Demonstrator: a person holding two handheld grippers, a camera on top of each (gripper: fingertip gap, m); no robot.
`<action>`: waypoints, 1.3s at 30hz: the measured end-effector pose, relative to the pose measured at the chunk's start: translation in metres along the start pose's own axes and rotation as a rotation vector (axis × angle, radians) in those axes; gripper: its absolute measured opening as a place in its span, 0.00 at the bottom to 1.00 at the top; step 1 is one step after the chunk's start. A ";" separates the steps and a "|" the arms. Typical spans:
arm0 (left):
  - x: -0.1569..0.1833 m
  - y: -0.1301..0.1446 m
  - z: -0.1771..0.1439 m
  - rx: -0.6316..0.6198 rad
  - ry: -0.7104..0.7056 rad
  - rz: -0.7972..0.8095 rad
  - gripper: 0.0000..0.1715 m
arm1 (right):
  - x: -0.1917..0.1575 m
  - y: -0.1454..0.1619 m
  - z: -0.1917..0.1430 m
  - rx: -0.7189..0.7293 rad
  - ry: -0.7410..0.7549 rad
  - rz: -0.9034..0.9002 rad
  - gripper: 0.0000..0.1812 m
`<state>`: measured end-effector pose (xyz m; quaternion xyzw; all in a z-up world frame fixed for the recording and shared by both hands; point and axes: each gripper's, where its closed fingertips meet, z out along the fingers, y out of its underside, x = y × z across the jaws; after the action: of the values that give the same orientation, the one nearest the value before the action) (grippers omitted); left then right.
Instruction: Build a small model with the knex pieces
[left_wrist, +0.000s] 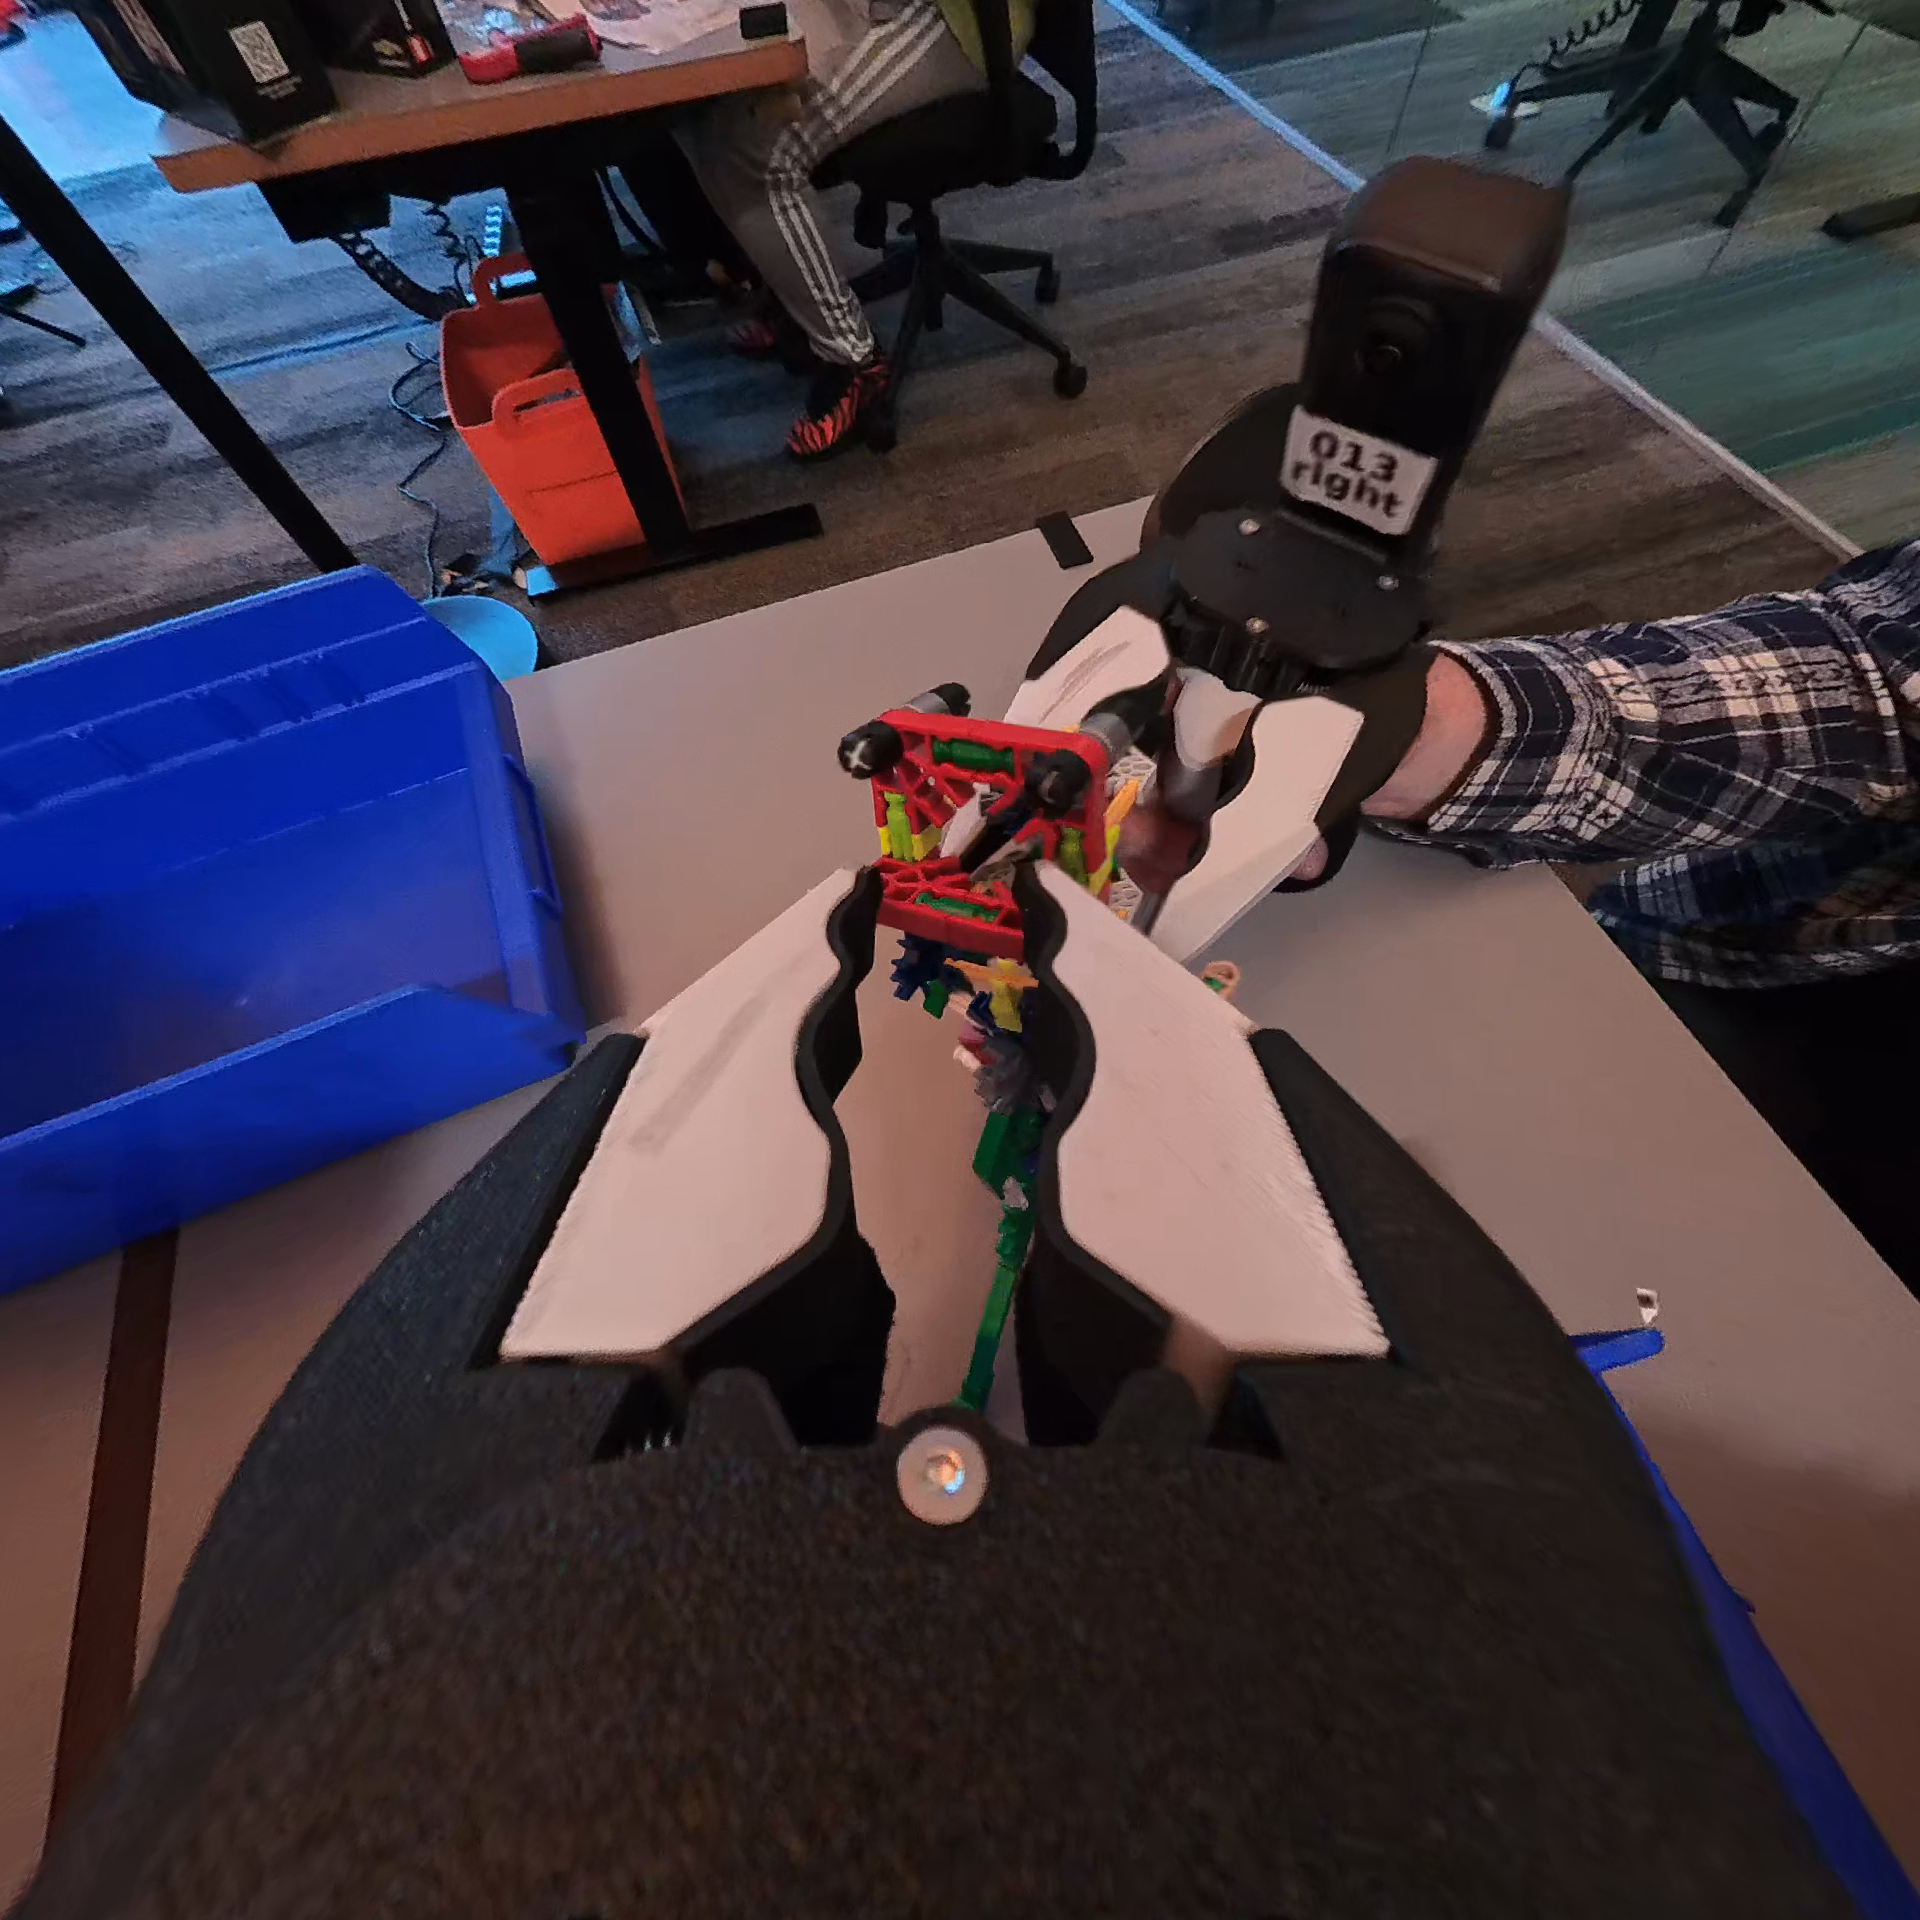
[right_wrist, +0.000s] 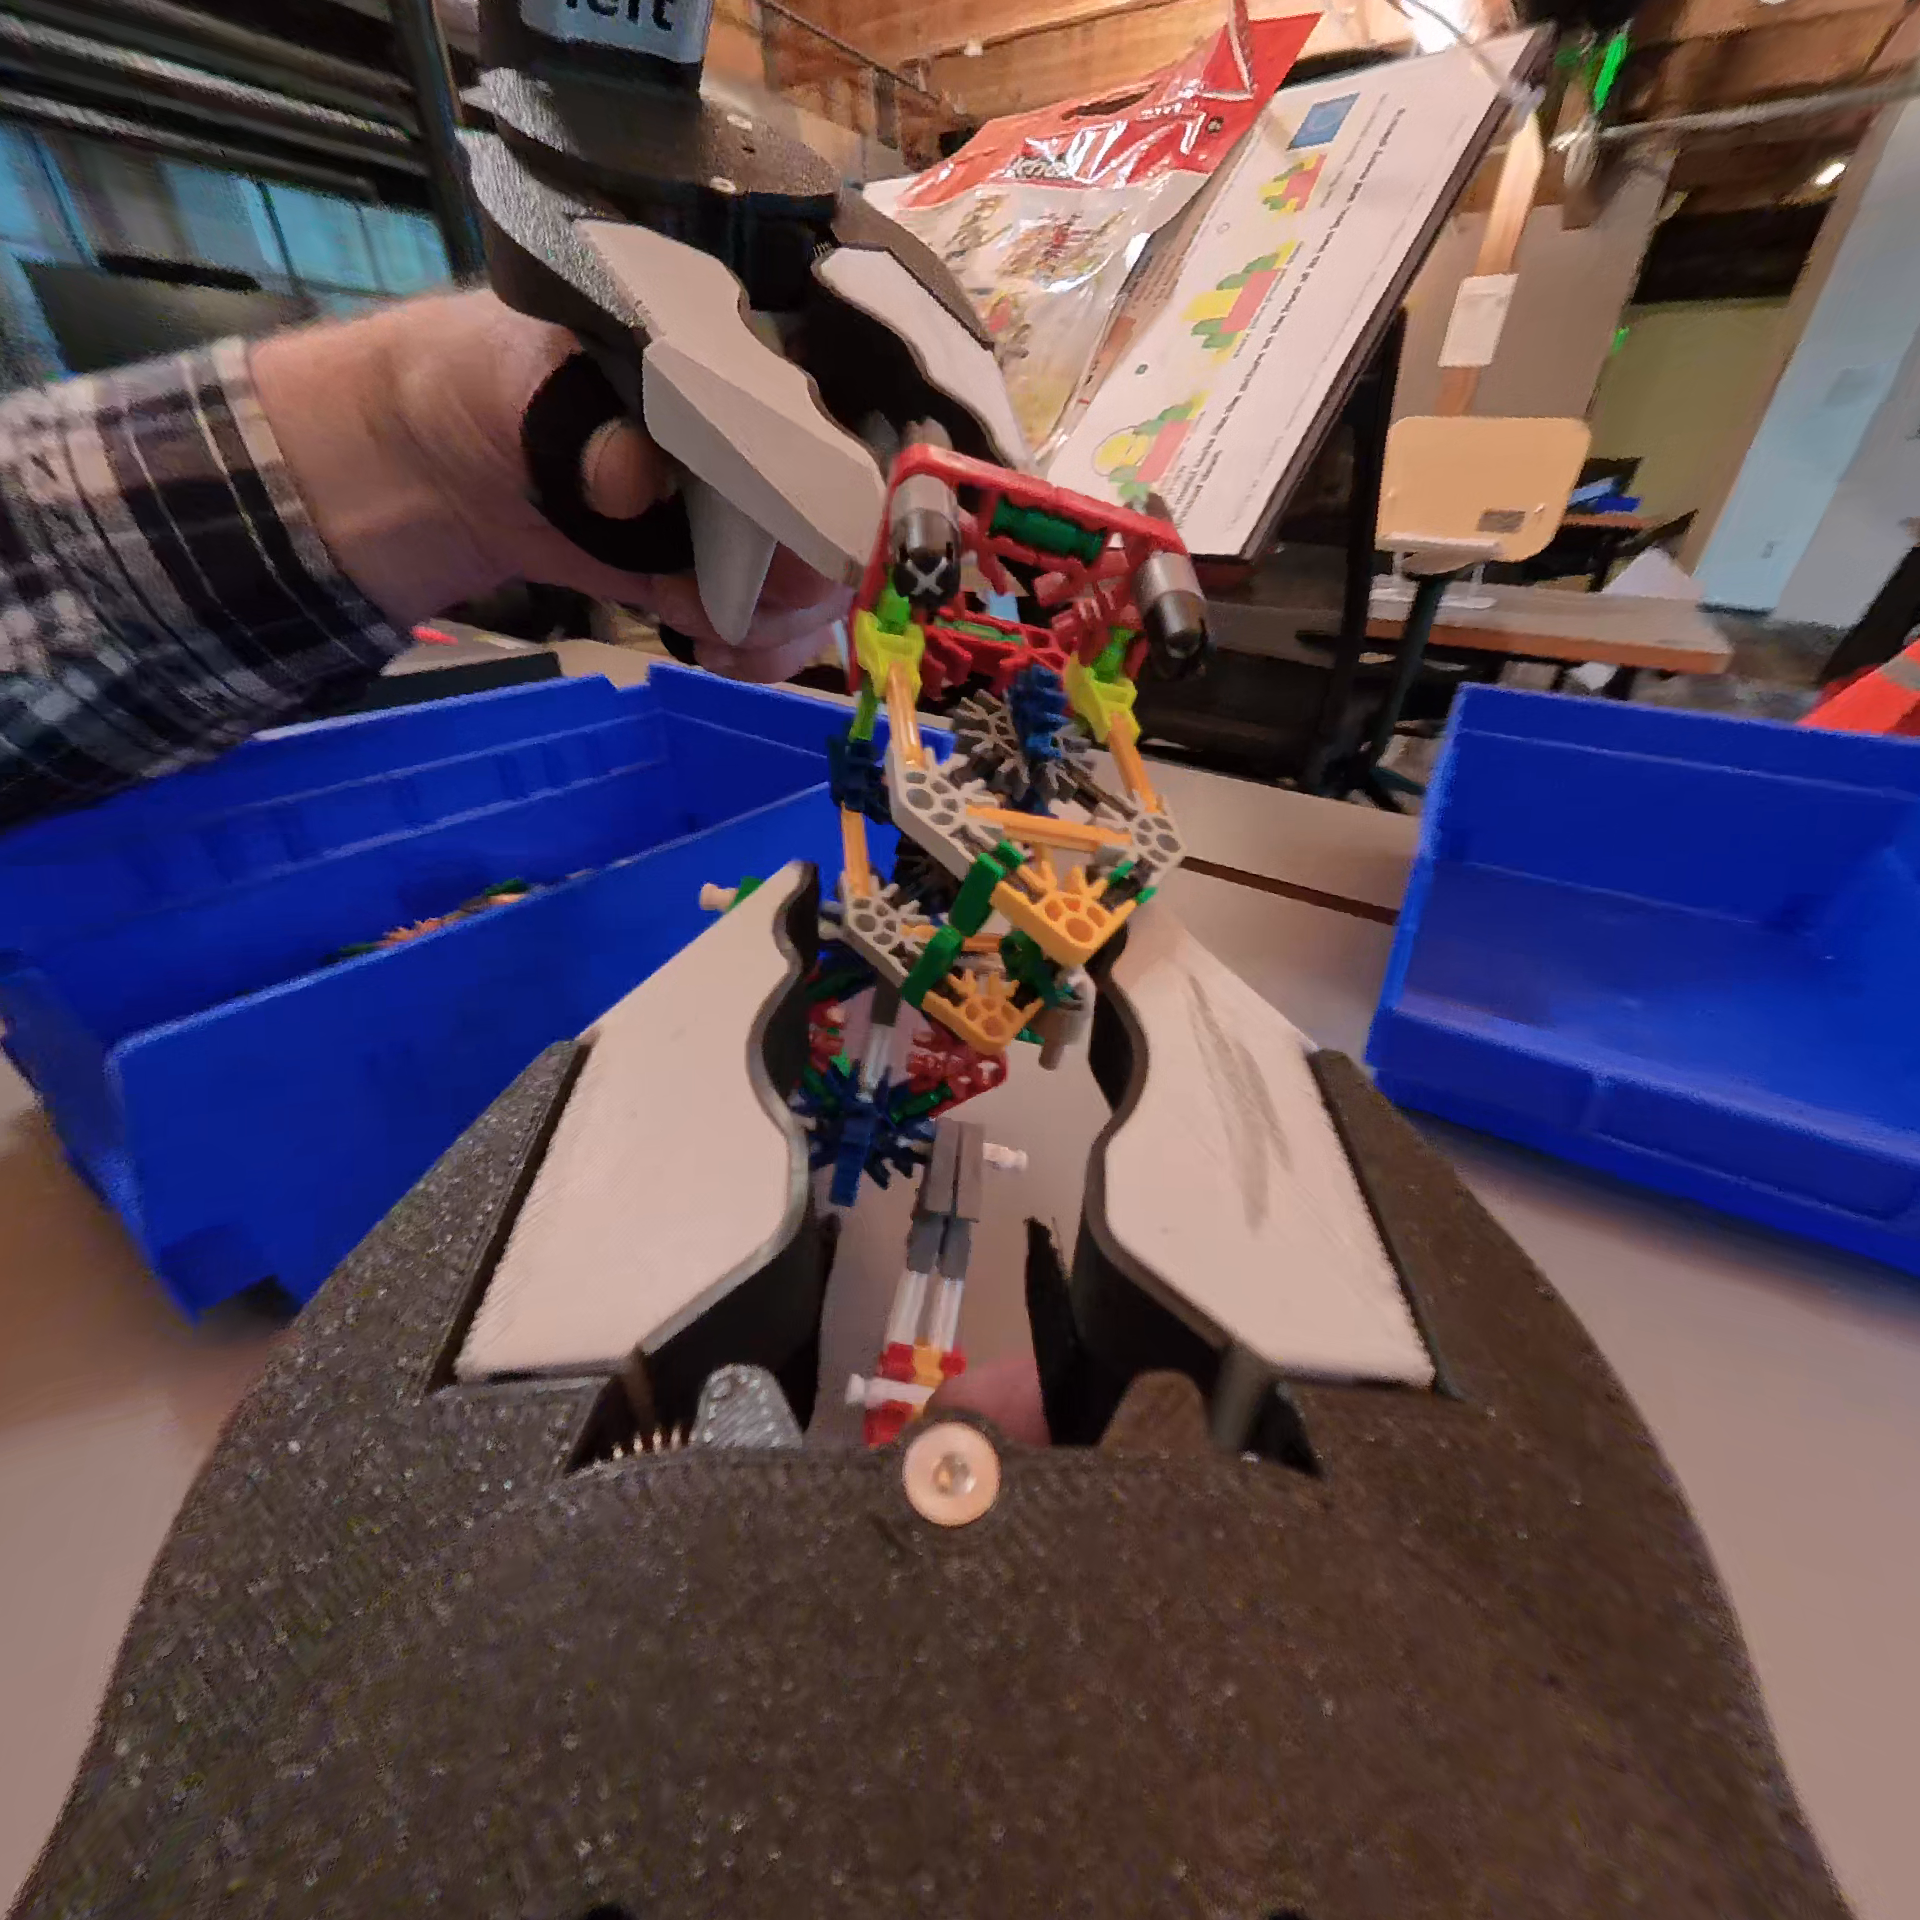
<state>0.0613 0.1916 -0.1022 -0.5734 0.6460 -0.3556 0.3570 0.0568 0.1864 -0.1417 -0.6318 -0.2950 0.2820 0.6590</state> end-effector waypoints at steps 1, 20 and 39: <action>0.001 -0.001 -0.001 0.011 0.003 -0.003 0.15 | -0.002 0.000 0.001 0.004 -0.019 0.034 0.29; 0.024 -0.001 -0.008 -0.040 -0.072 -0.107 0.29 | -0.007 -0.005 0.003 0.021 -0.028 0.018 0.22; 0.004 -0.011 -0.004 0.159 -0.296 -0.158 0.07 | -0.001 -0.012 -0.007 0.066 -0.007 0.006 0.27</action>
<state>0.0630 0.1868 -0.0914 -0.6386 0.5092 -0.3442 0.4631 0.0613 0.1801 -0.1299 -0.6097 -0.2858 0.2959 0.6775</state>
